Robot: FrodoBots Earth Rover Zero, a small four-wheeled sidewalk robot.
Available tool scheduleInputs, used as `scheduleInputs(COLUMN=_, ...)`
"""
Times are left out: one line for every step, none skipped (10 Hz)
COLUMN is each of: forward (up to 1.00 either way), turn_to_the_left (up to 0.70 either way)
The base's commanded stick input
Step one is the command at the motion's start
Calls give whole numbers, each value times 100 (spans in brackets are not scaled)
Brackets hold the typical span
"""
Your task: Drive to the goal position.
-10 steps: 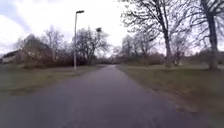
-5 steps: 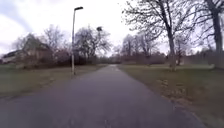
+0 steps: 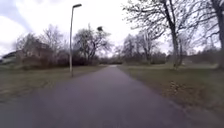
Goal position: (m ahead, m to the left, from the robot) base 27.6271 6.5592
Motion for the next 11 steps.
scheduleInputs(forward=100, turn_to_the_left=0)
scheduleInputs(forward=100, turn_to_the_left=0)
scheduleInputs(forward=100, turn_to_the_left=0)
scheduleInputs(forward=100, turn_to_the_left=0)
scheduleInputs(forward=100, turn_to_the_left=0)
scheduleInputs(forward=100, turn_to_the_left=0)
scheduleInputs(forward=100, turn_to_the_left=0)
scheduleInputs(forward=100, turn_to_the_left=0)
scheduleInputs(forward=100, turn_to_the_left=0)
scheduleInputs(forward=100, turn_to_the_left=0)
scheduleInputs(forward=100, turn_to_the_left=0)
